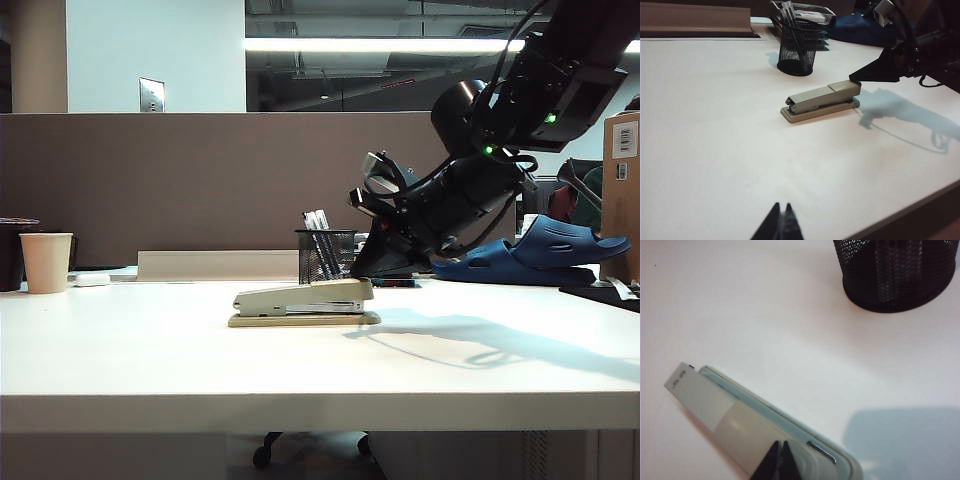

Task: Press the stapler down.

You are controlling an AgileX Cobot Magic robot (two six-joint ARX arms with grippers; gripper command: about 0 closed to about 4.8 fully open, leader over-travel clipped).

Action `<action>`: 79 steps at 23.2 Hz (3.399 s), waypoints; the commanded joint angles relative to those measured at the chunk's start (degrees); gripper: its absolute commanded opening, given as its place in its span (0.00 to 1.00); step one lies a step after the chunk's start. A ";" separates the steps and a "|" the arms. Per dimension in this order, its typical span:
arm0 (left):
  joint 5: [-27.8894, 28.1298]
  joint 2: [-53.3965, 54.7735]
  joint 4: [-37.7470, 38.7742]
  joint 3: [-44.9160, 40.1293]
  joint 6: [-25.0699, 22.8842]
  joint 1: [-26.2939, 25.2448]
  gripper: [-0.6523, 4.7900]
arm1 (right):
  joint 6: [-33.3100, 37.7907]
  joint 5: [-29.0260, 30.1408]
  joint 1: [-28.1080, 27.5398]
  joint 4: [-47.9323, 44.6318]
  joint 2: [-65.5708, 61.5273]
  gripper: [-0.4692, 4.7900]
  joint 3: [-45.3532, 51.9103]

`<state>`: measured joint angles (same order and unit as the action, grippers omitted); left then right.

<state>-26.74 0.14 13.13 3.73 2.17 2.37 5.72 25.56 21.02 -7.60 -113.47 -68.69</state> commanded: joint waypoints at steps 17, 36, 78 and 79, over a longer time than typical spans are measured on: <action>0.15 -0.02 -0.37 0.44 -0.22 0.02 0.11 | 0.09 -1.18 0.07 6.86 -0.90 0.07 0.57; 2.73 -0.02 -7.19 0.44 -0.24 0.02 0.11 | -4.98 -6.64 -0.83 8.20 14.80 0.07 -5.42; 19.21 -0.02 -18.91 0.31 -9.25 0.02 0.11 | -7.15 -25.49 -20.22 8.11 110.01 0.07 56.70; 19.37 -0.02 -19.04 0.31 -9.25 0.02 0.11 | -7.15 -25.49 -20.22 7.28 110.62 0.07 57.70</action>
<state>-7.84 0.12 -4.58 3.73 -6.85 2.37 -1.74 0.16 0.78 1.74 -3.25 -11.66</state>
